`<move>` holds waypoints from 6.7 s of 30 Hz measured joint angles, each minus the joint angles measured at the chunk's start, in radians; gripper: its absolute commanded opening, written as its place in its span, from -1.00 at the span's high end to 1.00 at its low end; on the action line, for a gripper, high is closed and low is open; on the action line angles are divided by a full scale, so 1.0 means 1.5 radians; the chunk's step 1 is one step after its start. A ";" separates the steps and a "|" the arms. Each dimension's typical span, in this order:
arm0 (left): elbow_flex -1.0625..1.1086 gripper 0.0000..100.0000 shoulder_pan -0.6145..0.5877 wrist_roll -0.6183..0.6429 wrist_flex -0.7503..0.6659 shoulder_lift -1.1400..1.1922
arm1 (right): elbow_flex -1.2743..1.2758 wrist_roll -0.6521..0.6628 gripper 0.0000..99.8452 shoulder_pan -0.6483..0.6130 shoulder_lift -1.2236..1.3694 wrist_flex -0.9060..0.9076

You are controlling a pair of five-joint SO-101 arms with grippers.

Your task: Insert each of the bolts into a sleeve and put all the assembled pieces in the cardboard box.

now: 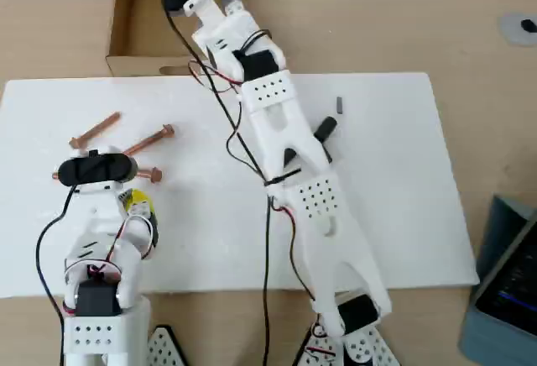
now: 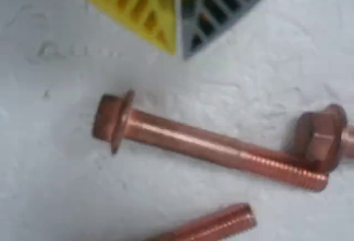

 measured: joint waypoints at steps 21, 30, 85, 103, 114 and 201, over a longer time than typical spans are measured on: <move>0.000 1.00 0.000 0.000 0.000 0.000 | -0.161 0.000 0.66 0.083 -0.077 0.368; 0.000 1.00 0.000 0.000 0.000 0.000 | -0.161 0.000 0.66 0.083 -0.176 0.568; 0.000 1.00 0.000 0.000 0.000 0.000 | 0.810 0.106 0.66 0.194 -0.527 0.466; 0.000 1.00 0.000 0.000 0.000 0.000 | 0.957 0.115 0.78 0.202 -0.530 0.338; 0.000 1.00 0.000 0.000 0.000 0.000 | 0.983 0.136 0.98 0.208 -0.536 0.291; -1.431 0.91 -0.001 -0.543 0.430 1.540 | 1.515 -0.190 0.98 0.258 -1.806 0.404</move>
